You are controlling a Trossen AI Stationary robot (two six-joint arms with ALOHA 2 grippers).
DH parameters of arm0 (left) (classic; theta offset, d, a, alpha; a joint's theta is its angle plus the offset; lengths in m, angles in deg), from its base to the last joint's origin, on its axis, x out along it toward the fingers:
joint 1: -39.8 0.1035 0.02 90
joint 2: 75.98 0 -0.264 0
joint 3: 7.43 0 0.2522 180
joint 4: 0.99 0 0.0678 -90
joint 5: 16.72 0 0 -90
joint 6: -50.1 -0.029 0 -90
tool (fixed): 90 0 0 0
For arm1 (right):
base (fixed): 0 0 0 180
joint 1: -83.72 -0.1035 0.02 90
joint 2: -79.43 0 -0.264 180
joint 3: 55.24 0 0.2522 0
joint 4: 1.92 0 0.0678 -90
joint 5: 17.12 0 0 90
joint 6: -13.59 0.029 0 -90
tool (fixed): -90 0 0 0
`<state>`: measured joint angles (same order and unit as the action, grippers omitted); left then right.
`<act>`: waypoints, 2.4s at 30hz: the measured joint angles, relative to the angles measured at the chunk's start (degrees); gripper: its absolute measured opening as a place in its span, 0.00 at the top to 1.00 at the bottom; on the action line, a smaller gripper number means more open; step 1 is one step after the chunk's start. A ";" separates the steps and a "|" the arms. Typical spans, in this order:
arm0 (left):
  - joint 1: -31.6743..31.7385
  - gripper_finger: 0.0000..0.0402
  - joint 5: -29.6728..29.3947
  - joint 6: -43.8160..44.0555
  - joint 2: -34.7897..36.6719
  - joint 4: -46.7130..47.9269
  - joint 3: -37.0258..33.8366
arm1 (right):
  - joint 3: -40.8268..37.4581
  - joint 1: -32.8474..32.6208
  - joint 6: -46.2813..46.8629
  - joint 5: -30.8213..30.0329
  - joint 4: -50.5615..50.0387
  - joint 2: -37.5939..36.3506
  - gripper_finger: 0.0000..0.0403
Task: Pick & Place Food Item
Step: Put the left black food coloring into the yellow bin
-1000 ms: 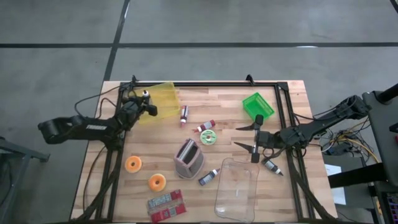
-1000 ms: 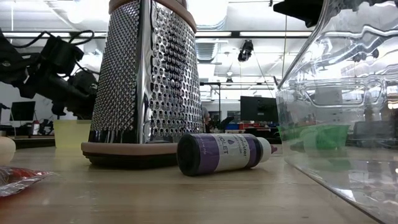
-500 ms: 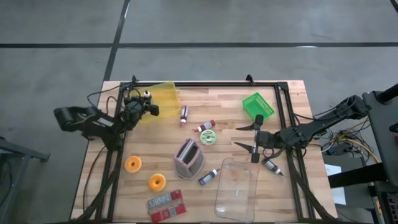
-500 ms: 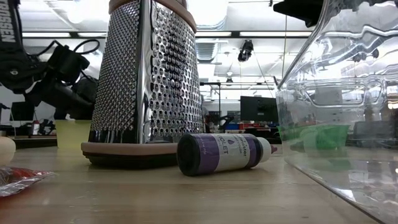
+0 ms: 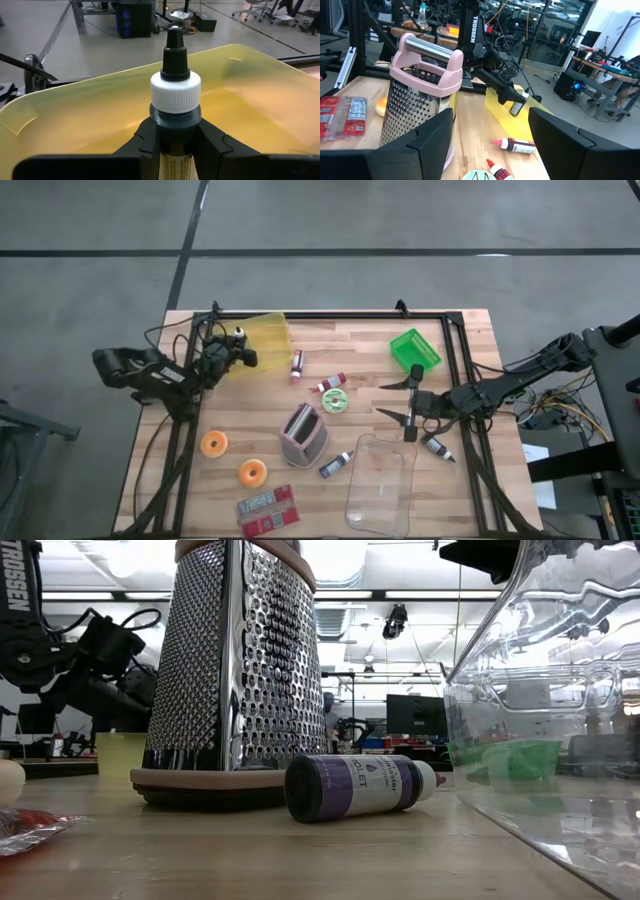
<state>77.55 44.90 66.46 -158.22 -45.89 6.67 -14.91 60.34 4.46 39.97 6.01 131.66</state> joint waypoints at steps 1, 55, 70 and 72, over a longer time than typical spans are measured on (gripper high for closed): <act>0.00 0.81 0.27 0.00 0.00 -0.06 -0.02 | -0.01 -0.02 0.04 0.00 0.00 0.00 0.37; -0.15 0.43 8.83 -9.79 6.78 3.44 -0.11 | 0.00 0.00 -0.02 -0.04 -0.01 0.00 0.37; -0.15 0.43 12.57 -10.60 9.05 3.07 -0.11 | 0.00 0.00 0.09 -0.04 -0.04 0.00 0.37; -0.15 0.43 13.71 -10.72 9.34 3.06 -0.11 | 0.00 0.00 0.07 -0.04 -0.04 0.00 0.37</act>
<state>77.40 58.61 55.74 -148.88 -42.83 6.56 -14.91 60.34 4.53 39.93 5.97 131.66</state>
